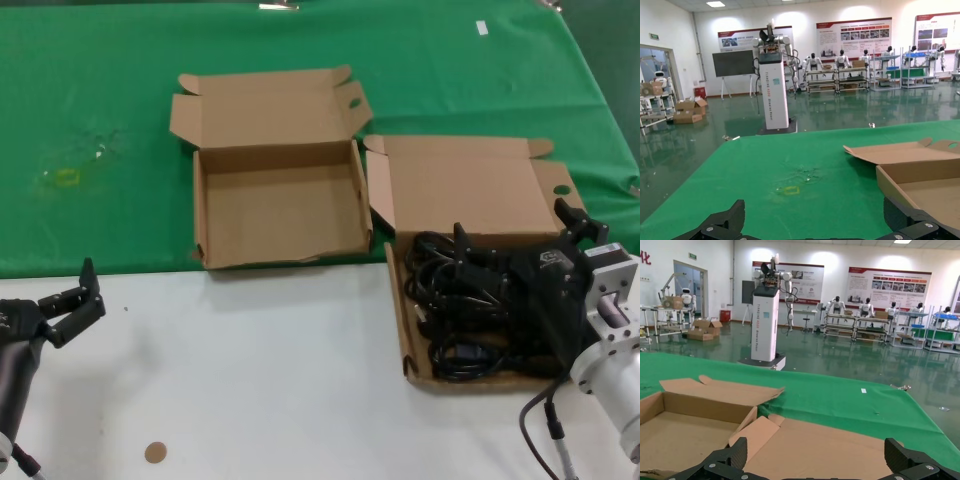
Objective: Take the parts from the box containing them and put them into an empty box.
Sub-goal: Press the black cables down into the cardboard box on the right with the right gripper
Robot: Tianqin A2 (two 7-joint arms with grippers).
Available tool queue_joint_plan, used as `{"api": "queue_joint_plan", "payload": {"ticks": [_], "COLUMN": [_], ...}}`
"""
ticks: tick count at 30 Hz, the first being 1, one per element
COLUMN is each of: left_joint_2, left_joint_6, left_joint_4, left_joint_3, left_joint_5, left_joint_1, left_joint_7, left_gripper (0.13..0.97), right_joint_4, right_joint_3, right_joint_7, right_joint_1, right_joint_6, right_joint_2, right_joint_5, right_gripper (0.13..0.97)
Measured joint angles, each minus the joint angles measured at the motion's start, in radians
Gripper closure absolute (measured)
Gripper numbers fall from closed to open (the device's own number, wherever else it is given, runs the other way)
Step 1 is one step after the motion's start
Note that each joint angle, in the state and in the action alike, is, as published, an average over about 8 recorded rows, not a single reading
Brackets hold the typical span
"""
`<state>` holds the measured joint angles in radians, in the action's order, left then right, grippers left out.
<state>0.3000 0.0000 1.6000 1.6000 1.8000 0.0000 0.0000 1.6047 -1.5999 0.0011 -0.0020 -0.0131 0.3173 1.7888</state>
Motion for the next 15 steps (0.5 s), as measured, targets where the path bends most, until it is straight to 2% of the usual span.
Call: {"api": "queue_joint_plan", "payload": {"ticks": [15], "left_joint_2": [0.0], "left_joint_6": [0.0], "left_joint_4": [0.0], "left_joint_3": [0.0], "left_joint_5": [0.0], "left_joint_1": [0.0], "left_joint_7": [0.0], "left_gripper": [0.132], "right_joint_4": [0.0], "right_joint_3": [0.0], "right_joint_7": [0.0], "right_joint_1": [0.0], "right_joint_6": [0.0], "right_joint_2": [0.0], "right_joint_5": [0.0], "right_gripper": [0.129]}}
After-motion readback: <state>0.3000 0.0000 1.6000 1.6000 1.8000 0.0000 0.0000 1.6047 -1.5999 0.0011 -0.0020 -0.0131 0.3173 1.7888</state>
